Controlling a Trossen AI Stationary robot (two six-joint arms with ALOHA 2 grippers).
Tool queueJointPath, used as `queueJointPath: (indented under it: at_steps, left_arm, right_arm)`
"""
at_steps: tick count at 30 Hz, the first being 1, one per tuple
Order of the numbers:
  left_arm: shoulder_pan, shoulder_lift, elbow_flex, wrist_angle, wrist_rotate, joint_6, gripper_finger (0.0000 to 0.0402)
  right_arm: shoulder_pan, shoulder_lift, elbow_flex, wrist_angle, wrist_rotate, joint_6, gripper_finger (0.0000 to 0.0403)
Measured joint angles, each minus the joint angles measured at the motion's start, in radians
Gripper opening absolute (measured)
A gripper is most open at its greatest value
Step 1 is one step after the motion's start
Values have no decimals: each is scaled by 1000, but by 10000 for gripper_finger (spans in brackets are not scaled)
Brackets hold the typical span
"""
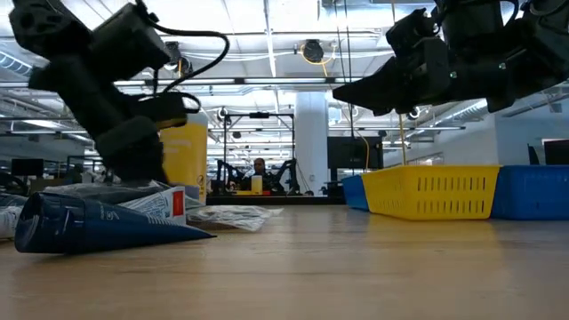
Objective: Pick & Place Travel size toiletries
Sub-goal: Put the gray deodorant into the top yellow bin
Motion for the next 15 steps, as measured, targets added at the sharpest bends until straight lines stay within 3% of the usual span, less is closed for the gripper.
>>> queueJointPath:
  at_steps: [8,15]
  left_arm:
    - [85,107,23,379,77,253,200]
    - [157,247,201,478,191,439,209]
  right_arm:
    - [-13,0,0,-19,-1,54,15]
    - [-41,0,115,-315,0,68,103]
